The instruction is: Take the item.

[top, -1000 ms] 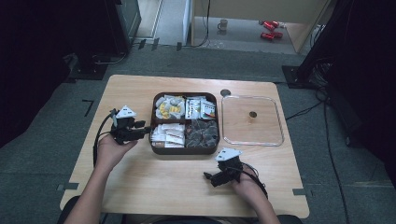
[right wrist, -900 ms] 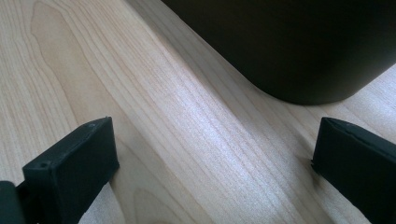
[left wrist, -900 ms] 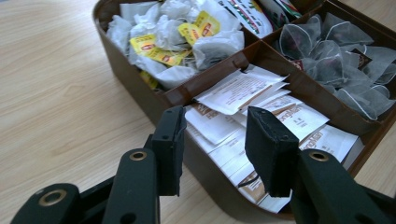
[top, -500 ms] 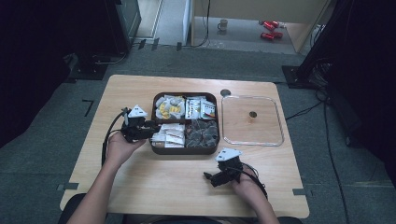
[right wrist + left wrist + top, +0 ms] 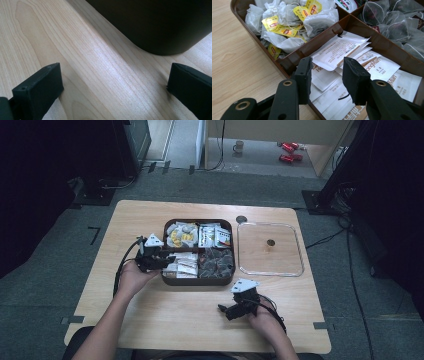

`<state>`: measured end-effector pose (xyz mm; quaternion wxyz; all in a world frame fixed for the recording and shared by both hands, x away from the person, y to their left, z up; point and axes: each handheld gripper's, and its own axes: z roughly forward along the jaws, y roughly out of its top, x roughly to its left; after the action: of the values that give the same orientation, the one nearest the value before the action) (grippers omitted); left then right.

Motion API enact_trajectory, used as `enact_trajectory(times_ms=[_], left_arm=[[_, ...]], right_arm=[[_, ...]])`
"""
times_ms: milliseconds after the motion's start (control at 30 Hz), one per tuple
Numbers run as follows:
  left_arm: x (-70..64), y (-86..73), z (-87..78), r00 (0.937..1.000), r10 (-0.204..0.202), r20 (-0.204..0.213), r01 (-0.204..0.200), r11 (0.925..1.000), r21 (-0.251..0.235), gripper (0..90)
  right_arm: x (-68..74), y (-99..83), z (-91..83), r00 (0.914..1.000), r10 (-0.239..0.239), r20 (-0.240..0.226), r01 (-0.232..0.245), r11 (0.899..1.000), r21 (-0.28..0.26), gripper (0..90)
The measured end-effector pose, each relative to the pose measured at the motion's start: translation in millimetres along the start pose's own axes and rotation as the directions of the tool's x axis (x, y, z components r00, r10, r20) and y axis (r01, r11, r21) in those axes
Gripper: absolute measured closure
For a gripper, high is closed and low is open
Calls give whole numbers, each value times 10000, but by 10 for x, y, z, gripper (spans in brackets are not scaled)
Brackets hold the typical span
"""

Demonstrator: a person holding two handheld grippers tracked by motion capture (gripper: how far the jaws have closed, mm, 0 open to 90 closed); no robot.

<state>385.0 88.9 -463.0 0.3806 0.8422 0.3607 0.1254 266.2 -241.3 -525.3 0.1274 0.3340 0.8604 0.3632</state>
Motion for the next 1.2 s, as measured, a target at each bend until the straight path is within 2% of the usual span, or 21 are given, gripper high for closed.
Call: enact_trajectory(times_ms=[200, 533, 633, 867, 900, 1067, 1100, 1133, 1167, 1200], left_arm=[[-29, -11, 97, 9994, 352, -4, -352, 9991, 224, 596], [-7, 15, 158, 9993, 378, -13, -377, 9989, 274, 595], [-12, 34, 174, 9985, 547, -43, -545, 9980, 327, 596], [24, 42, 174, 9993, 366, -96, -364, 9992, 185, 594], [37, 60, 180, 9993, 341, -159, -341, 9994, 34, 599], [66, 102, 200, 10000, 88, -47, -89, 9996, -269, 660], [60, 113, 237, 9999, 114, -95, -114, 9999, -23, 673], [60, 113, 237, 9999, 114, -95, -114, 9999, -23, 691], [40, 111, 290, 9992, 369, -154, -364, 9988, 325, 695], [24, 111, 311, 9984, 511, -240, -500, 9978, 427, 708]], right_arm=[[0, 0, 0, 10000, 2, 1, -2, 10000, -1, 0], [1, -1, 0, 10000, 11, 16, -11, 10000, -5, 0], [2, -1, -1, 10000, 19, 22, -19, 10000, -1, 0], [4, -2, -1, 10000, 27, 31, -27, 10000, 0, 0], [5, -2, -2, 10000, 40, 45, -40, 10000, -1, 0], [6, -3, -2, 10000, 50, 50, -50, 10000, -5, 0], [6, -3, -2, 10000, 54, 53, -54, 10000, -5, 0], [6, -3, -2, 10000, 54, 53, -54, 10000, -5, 0], [6, -3, -2, 10000, 54, 52, -54, 10000, -4, 0], [6, -3, -2, 10000, 52, 54, -52, 10000, -4, 0]])
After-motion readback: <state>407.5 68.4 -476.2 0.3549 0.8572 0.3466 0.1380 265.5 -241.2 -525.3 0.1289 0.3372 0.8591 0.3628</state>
